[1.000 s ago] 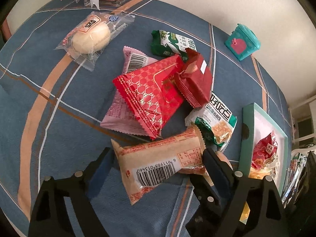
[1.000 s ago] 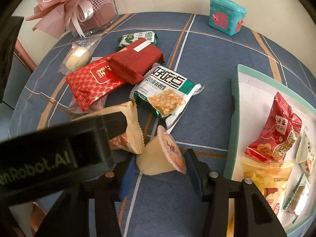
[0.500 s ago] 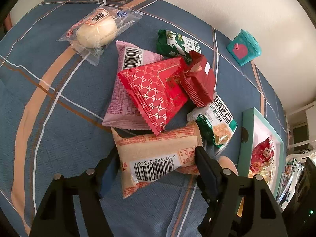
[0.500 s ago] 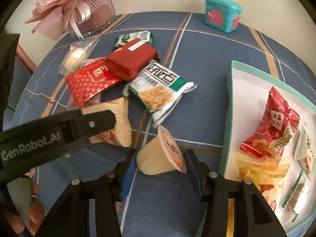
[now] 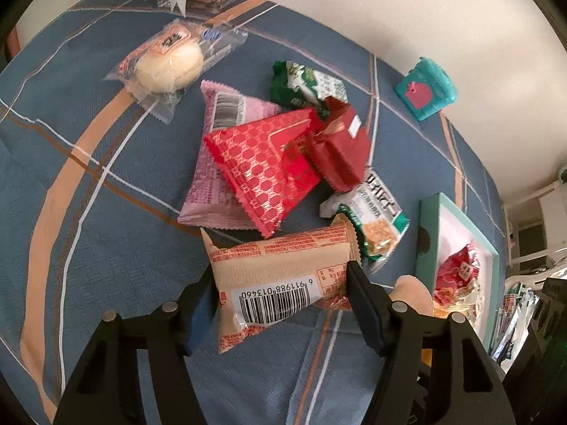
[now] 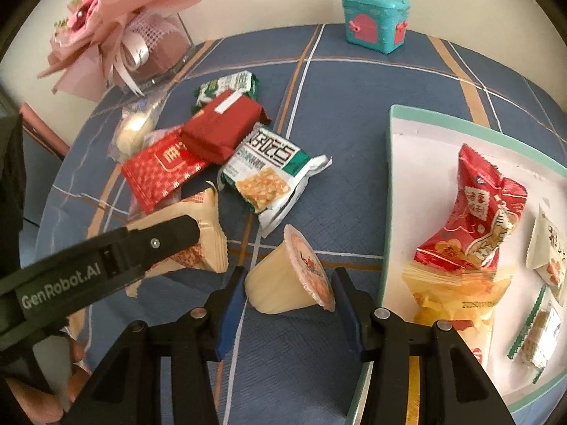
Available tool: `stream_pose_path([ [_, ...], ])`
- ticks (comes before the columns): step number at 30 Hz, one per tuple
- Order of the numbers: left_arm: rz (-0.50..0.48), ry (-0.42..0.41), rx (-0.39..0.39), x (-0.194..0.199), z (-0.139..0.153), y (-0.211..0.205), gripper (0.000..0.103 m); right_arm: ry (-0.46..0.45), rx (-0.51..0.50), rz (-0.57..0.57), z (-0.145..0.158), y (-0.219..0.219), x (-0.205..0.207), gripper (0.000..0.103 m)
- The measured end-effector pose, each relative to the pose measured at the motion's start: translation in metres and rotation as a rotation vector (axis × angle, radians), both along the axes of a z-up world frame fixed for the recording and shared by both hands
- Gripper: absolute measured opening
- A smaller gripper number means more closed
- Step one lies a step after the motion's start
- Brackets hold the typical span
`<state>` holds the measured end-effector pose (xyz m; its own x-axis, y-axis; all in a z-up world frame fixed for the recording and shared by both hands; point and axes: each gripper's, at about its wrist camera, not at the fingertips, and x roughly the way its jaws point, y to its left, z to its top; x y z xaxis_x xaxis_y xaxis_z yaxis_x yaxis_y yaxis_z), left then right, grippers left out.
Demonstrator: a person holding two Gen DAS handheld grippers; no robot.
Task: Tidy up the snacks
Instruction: 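Lift and carry the bread bag and jelly cup over the white tray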
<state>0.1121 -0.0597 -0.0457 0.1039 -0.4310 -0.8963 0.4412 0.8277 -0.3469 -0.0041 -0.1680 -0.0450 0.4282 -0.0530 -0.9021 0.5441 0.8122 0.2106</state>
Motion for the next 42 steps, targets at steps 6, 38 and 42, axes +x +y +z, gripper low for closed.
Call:
stream_pose_path([
  [6,-0.005,-0.029,-0.045,-0.005,0.021,0.002,0.069,-0.053,0.002,-0.029,0.021,-0.003,-0.011,0.051],
  [38,-0.06,-0.109,-0.135,-0.056,0.071,-0.034,0.07,-0.114,-0.035,-0.196,0.057,-0.043,-0.064,0.051],
  [42,-0.105,-0.106,-0.131,-0.073,0.069,-0.051,0.07,-0.11,-0.035,-0.249,0.057,-0.06,-0.082,0.052],
])
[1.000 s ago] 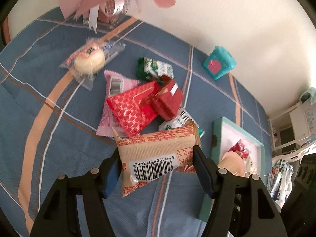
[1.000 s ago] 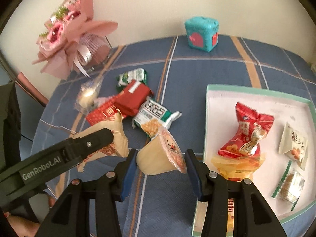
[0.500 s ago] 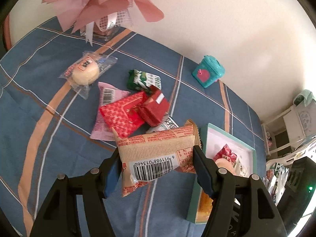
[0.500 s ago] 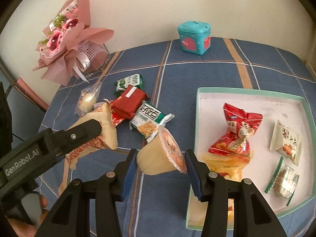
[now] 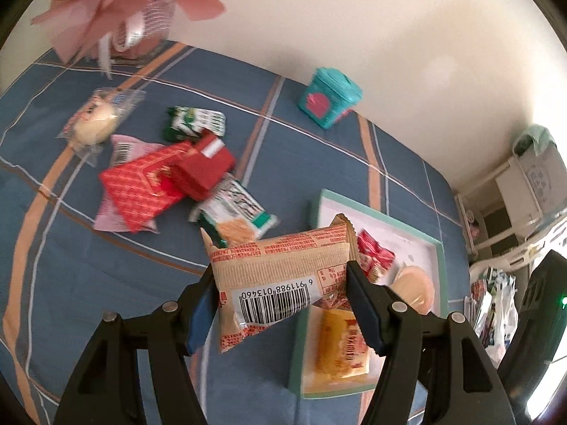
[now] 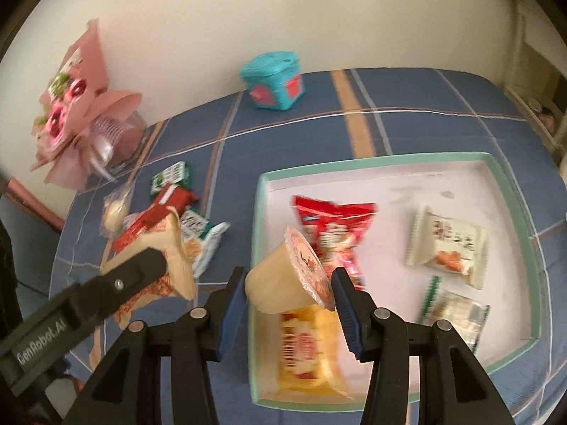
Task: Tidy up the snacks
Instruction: 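Lift and carry the bread bag and jelly cup over the white tray, then open the right tool to drop the jelly cup while the left tool releases the bread bag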
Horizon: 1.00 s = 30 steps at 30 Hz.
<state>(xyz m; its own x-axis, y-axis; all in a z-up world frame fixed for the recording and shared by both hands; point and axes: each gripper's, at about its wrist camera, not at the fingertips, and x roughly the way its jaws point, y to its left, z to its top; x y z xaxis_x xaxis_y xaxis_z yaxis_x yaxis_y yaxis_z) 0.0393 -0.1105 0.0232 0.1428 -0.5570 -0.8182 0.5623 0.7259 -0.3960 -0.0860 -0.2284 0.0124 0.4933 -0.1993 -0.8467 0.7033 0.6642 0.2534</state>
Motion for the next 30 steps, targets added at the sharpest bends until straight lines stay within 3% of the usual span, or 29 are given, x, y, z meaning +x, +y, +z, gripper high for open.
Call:
stream_pose_path([
  [15,-0.169,-0.066,0.042,-0.053,0.004,-0.062,0.07,-0.011,0.021,-0.224,-0.001,-0.066,-0.08,0.051],
  [24,-0.272,-0.154,0.074,-0.082,0.006,-0.101,0.07,-0.024,0.009,-0.277,-0.002,-0.081,-0.095,0.052],
  [30,-0.315,-0.17,0.104,-0.091,-0.004,-0.123,0.07,-0.031,0.001,-0.288,-0.008,-0.094,-0.092,0.052],
])
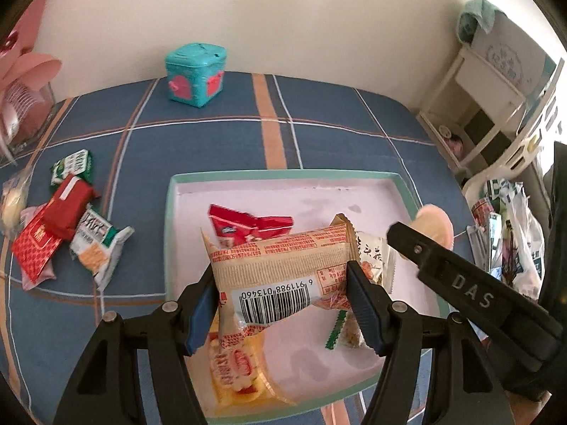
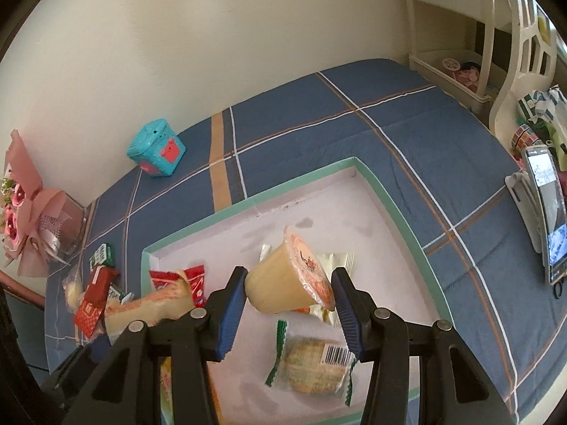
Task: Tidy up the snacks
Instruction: 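Open the right tool to drop the jelly cup while the left tool releases the bread bag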
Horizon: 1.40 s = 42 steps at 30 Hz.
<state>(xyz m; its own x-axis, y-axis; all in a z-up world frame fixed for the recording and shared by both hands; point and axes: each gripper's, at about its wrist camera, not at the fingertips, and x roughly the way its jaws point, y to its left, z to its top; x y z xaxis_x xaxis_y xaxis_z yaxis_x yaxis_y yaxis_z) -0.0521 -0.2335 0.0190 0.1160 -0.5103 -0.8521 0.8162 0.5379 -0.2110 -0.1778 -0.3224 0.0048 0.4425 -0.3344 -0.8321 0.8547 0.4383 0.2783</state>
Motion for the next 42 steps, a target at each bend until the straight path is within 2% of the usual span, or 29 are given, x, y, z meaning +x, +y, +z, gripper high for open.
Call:
stream_pose_path([
  [12,-0.041,-0.06,0.048,0.003,-0.018,-0.034,0.07,0.005,0.0,-0.025,-0.02,-0.027,0.01,0.052],
  [26,-0.074,-0.167,0.054,0.002,-0.027,-0.053,0.07,0.01,0.025,-0.034,-0.037,-0.037,0.02,0.052],
  [34,-0.076,-0.147,0.084,0.003,-0.031,-0.055,0.073,0.029,0.048,-0.035,-0.044,-0.038,0.022,0.053],
  [42,-0.071,-0.112,0.09,0.002,-0.021,-0.051,0.074,0.058,0.033,-0.035,-0.029,-0.033,0.021,0.055],
])
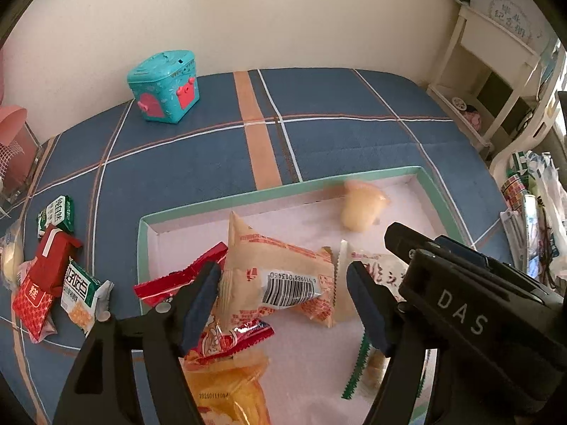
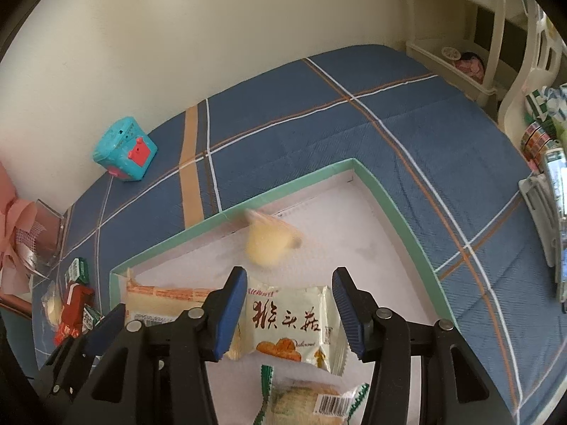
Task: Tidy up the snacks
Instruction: 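Open the right tool to drop the jelly cup while the left tool releases the bread bag, then move both tools back from the tray toward the snack pile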
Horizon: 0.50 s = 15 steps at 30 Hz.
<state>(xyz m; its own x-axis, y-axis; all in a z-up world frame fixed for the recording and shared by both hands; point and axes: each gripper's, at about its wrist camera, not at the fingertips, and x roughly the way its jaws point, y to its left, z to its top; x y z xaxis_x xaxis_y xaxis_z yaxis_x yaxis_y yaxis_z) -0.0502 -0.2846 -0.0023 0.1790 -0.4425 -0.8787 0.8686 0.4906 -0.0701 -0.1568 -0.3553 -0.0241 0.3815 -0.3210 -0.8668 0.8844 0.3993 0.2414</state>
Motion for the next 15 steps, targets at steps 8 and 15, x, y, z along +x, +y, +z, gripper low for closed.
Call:
stream_pose_path([
  [8,0.01,0.02,-0.011,-0.002,0.021,0.009,0.079,0.01,-0.037,-0.009,0.033,0.011,-0.011,0.054],
  [15,0.047,0.046,-0.037,0.007,0.035,0.02,0.081,-0.009,-0.047,-0.03,0.051,0.015,-0.025,0.055],
])
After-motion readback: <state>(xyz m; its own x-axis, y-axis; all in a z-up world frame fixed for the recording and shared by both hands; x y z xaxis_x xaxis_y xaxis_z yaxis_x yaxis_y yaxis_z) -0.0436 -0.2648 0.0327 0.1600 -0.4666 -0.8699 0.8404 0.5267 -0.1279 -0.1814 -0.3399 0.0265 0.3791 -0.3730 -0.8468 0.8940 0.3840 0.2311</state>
